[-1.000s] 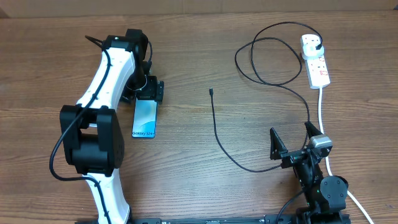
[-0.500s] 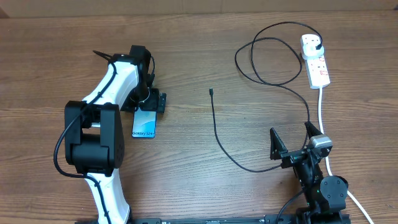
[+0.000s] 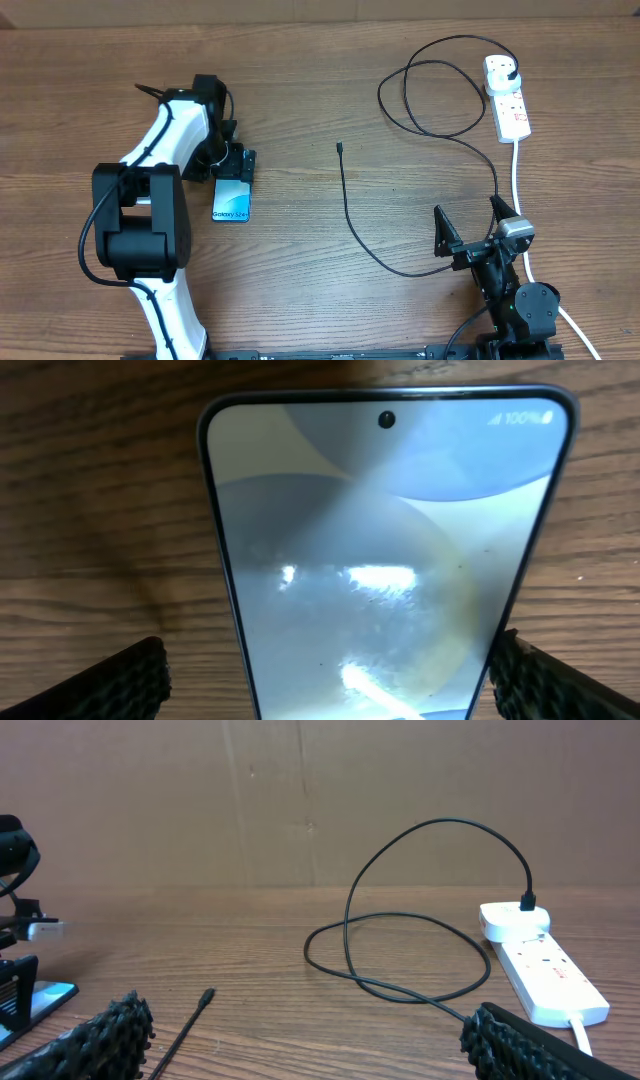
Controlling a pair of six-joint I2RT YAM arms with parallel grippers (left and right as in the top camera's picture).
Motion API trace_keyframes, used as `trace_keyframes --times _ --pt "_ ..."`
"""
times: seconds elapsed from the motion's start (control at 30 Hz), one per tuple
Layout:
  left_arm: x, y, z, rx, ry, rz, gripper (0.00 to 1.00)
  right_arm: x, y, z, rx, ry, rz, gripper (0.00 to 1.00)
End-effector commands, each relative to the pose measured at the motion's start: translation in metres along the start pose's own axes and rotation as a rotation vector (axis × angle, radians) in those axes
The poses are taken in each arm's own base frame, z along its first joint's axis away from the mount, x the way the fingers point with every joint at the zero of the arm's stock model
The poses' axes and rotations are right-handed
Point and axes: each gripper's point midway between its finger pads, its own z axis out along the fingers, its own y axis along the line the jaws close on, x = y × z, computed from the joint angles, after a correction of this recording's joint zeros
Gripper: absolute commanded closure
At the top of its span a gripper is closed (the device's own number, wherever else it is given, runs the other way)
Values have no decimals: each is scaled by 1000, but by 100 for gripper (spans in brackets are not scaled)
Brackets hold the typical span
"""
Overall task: Plug charger to phone and switch on socket
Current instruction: 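Close the left gripper on the top edge of the smartphone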
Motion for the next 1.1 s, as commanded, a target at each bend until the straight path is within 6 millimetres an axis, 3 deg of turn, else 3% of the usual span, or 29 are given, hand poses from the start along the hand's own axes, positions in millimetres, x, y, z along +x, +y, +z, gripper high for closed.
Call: trace_keyframes --times 0.0,0.53,0.8,1.07 --pt "3 -7 4 66 14 44 3 2 0 0 1 -4 2 0" --pt "20 -9 28 65 48 50 4 2 0 0 1 -4 2 0" --pt "18 -9 29 64 38 15 11 2 0 0 1 -4 2 0" --pt "21 -12 29 60 56 -128 11 2 0 0 1 -4 2 0"
